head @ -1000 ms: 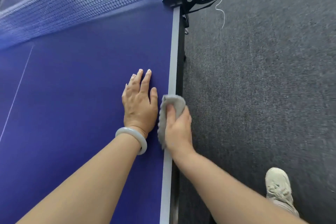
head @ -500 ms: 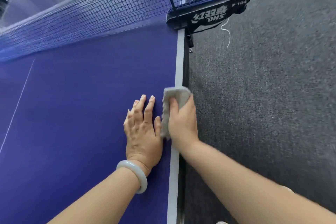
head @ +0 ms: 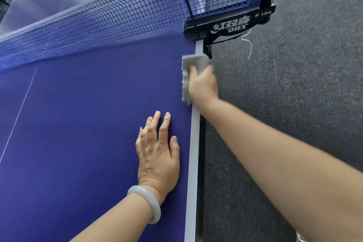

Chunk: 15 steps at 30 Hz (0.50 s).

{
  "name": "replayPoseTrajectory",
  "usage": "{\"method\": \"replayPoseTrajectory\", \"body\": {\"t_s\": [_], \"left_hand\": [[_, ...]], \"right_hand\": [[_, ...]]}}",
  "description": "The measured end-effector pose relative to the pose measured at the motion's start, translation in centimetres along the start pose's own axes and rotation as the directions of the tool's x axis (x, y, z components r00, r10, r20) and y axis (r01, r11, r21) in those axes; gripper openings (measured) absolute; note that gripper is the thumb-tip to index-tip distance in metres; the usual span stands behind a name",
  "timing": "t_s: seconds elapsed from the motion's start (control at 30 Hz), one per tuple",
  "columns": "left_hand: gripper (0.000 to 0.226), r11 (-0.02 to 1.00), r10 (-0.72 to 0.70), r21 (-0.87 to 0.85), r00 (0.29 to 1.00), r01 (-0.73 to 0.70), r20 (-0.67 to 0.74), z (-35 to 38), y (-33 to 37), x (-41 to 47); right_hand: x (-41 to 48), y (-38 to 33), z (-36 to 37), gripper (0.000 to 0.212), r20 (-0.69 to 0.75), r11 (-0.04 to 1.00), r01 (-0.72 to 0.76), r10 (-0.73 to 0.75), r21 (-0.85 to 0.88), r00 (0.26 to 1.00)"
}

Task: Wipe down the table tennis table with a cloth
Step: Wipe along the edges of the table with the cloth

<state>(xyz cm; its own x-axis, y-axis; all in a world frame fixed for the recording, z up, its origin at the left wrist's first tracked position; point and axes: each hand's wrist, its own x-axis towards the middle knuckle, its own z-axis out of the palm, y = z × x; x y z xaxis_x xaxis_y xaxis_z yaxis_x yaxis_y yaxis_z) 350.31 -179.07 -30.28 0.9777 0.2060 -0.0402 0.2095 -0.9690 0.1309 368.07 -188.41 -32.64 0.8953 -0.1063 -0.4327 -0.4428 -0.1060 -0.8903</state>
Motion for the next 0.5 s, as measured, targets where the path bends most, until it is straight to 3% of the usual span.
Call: {"method": "replayPoseTrajectory", "body": {"t_s": [0.1,0.13,0.2,0.3,0.4,0.5], "left_hand": [[0.062,1.0,-0.002,-0.014,1.0,0.001,-0.006,0.0,0.0,0.1],[0.062,1.0,0.0,-0.016,1.0,0.0,-0.006,0.0,0.0,0.1],[0.062,1.0,0.001,-0.015,1.0,-0.001,0.0,0.0,0.1,0.0],[0.063,1.0,0.0,-0.01,1.0,0.0,-0.001,-0.1,0.2,0.0],[0.063,1.0,0.001,0.006,1.0,-0.001,-0.002,-0.1,0.2,0.0],[0.063,1.0,0.002,0.006,1.0,-0.002,0.0,0.0,0.2,0.0]], "right_hand": [[4.4,-3.5,0.2,0.037,0.051,0.978,-0.1,0.092,0.185,0.994],[5.0,-3.9,0.3,0.041,0.048,0.979,-0.122,0.116,0.165,0.992],[4.6,-3.7,0.2,0.047,-0.001,0.994,-0.105,0.105,-0.009,0.994],[1.4,-1.3,0.1,0.047,-0.051,0.968,0.088,-0.103,-0.237,0.993],[-1.5,0.6,0.2,0.061,-0.013,0.909,0.234,-0.254,-0.344,0.967],[0.7,-1.0,0.2,0.056,-0.015,0.925,0.163,-0.179,-0.344,0.984]]}}
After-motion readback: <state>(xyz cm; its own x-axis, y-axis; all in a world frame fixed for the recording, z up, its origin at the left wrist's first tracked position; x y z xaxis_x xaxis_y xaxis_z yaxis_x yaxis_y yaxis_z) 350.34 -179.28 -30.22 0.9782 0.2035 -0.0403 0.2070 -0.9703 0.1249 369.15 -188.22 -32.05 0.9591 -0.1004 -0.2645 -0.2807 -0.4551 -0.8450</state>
